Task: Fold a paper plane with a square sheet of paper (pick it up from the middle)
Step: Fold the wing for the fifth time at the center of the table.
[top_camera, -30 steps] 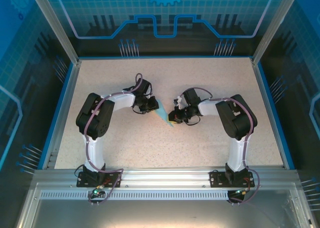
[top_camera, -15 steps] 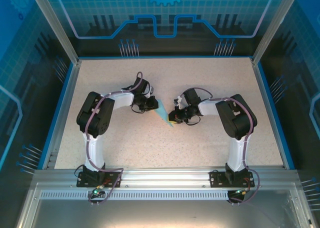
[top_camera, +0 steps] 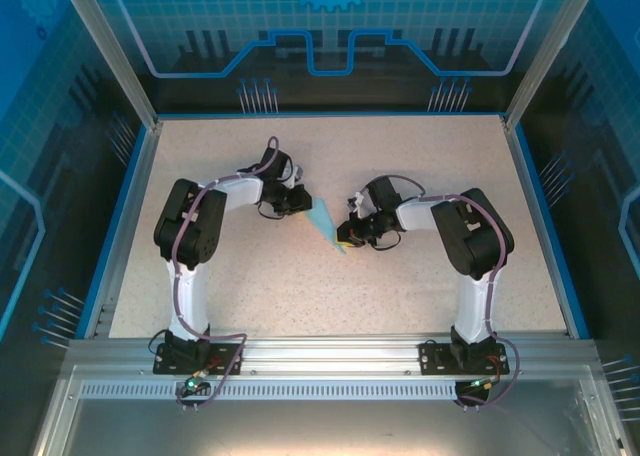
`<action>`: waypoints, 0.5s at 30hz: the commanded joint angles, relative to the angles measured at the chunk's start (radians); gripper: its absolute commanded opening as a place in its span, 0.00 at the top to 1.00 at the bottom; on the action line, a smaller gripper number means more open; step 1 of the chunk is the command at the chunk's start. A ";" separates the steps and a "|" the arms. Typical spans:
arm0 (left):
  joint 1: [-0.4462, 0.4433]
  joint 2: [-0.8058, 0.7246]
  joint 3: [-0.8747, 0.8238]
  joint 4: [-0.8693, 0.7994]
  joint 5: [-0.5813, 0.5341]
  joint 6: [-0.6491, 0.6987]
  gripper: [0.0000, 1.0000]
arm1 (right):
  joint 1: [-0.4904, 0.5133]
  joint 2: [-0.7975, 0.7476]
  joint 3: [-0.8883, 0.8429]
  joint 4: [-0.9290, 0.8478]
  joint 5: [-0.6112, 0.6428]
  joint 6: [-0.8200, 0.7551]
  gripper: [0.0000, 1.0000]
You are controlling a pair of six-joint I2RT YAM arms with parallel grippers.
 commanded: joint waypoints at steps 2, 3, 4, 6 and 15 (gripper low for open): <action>0.068 0.030 0.063 -0.028 -0.091 0.047 0.81 | -0.011 0.076 -0.022 -0.116 0.101 -0.004 1.00; 0.073 0.029 0.076 -0.034 -0.089 0.048 0.81 | -0.011 0.078 -0.021 -0.116 0.102 -0.004 1.00; 0.076 0.029 0.085 -0.039 -0.089 0.048 0.81 | -0.010 0.079 -0.020 -0.119 0.102 -0.003 1.00; 0.079 0.011 0.090 -0.040 -0.080 0.047 0.80 | -0.011 0.080 -0.019 -0.122 0.102 -0.001 1.00; 0.054 -0.172 -0.106 0.122 0.041 -0.084 0.76 | -0.011 0.084 -0.014 -0.130 0.103 0.004 1.00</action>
